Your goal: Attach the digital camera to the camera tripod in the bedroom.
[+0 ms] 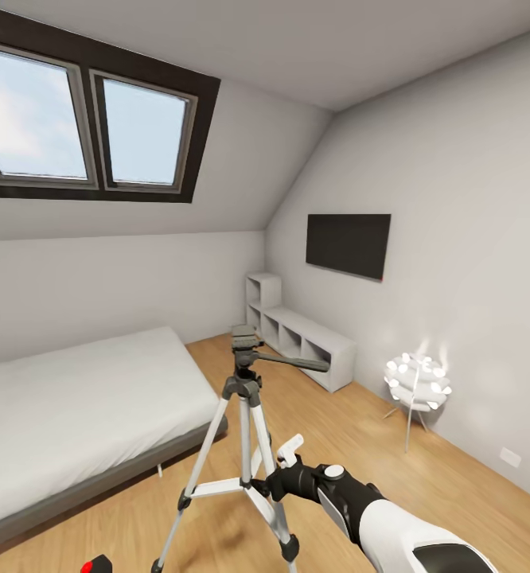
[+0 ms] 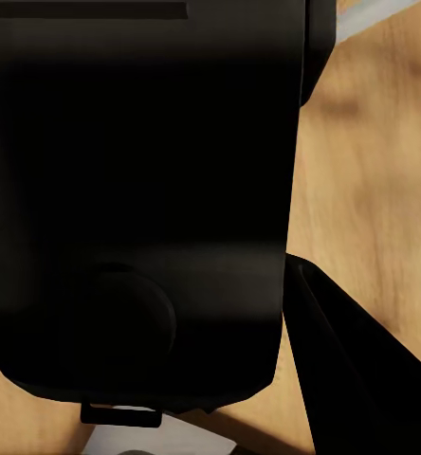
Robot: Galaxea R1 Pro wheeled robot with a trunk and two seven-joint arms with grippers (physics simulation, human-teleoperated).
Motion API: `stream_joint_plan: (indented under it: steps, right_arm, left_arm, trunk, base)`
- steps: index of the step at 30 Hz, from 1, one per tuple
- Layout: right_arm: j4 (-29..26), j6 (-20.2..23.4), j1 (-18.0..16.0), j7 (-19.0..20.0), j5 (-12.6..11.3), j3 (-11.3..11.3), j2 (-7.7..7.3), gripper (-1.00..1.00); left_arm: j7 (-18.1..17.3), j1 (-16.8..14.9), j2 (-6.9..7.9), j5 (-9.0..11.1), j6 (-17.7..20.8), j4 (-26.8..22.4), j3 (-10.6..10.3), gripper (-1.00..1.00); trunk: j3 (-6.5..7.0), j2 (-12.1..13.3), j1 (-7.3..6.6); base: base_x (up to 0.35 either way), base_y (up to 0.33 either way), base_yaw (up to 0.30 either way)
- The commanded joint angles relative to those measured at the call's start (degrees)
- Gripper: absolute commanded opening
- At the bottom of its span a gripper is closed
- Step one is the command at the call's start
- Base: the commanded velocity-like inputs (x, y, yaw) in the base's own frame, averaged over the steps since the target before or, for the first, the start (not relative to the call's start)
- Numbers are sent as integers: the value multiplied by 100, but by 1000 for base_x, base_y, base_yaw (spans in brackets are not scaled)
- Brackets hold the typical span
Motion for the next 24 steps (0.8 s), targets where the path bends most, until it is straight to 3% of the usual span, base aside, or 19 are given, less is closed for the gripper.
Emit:
stream_joint_plan:
  steps: [1, 24]
  right_arm:
    - [1, -35, -2, -5, 40, 7, 0, 100]
    - [-12, -78, -2, -427, -19, -11, 0, 100]
  left_arm:
    - [29, 0, 6, 32, 19, -13, -38, -100]
    - [13, 0, 8, 32, 19, -5, -38, -100]
  trunk:
    - [-3, -5, 2]
    - [-3, -5, 2]
  base:
    - [0, 24, 0]
    - [28, 3, 0]
